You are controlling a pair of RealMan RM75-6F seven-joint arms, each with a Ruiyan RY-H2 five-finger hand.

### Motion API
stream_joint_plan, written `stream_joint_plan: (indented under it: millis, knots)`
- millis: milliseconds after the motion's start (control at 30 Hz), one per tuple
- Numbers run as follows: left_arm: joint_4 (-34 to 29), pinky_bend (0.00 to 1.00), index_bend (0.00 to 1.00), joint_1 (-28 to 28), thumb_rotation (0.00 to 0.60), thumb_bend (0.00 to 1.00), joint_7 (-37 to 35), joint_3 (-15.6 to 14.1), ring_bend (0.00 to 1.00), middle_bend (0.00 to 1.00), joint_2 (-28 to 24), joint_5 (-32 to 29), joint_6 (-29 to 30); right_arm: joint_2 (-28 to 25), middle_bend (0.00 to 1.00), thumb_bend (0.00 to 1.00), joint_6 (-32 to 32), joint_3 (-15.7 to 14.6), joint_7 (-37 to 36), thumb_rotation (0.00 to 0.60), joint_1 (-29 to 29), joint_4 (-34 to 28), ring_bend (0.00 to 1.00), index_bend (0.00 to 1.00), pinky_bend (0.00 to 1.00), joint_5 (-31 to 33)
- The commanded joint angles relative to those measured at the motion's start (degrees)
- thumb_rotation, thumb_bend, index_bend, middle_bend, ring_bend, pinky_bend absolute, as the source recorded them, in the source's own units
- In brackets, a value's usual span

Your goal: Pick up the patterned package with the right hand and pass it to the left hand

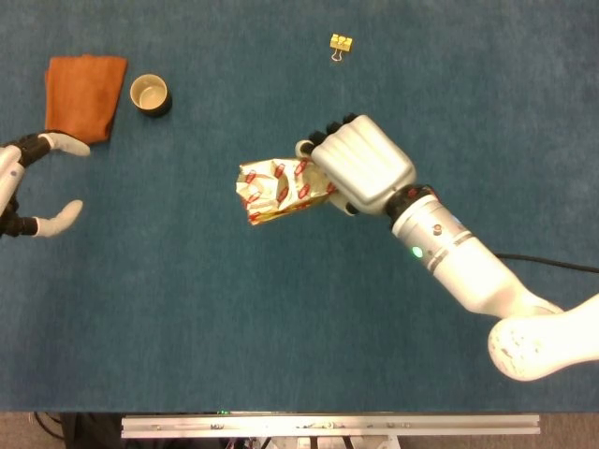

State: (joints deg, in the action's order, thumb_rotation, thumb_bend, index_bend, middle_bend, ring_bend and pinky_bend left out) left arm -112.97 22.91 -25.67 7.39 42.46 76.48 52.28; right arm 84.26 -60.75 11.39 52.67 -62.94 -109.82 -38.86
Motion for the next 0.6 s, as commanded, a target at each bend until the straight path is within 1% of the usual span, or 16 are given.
stream_joint_plan:
  millis: [33, 200, 367, 600]
  knots:
    - [-0.43, 0.18, 0.29, 1.35, 0.600, 0.34, -2.58, -0.08, 0.20, 0.23, -0.11, -1.48, -3.40, 0.66, 0.50, 0.46, -0.72, 0.40, 1.43, 0.600, -1.47, -0.22, 0.41, 0.56, 0.41, 0.91]
    - [-0.75, 0.18, 0.29, 3.30, 0.600, 0.34, -5.21, 0.18, 0.20, 0.23, -0.80, -3.31, -7.86, 2.30, 0.50, 0.45, -2.67, 1.08, 3.87, 0.600, -3.89, -0.15, 0.41, 0.56, 0.41, 2.10]
    - [-1.08, 0.18, 0.29, 5.14, 0.600, 0.34, -8.82, 0.64, 0.20, 0.23, -1.41, -6.18, -12.83, 4.11, 0.50, 0.45, -4.16, 1.11, 6.72, 0.600, -6.29, 0.33, 0.41, 0.56, 0.41, 3.01]
    - [-0.54, 0.18, 0.29, 6.60, 0.600, 0.34, -12.17, 1.37, 0.20, 0.23, -1.43, -8.42, -17.06, 6.54, 0.50, 0.45, -5.84, 1.38, 8.30, 0.600, -8.38, 1.87, 0.41, 0.56, 0.41, 2.64]
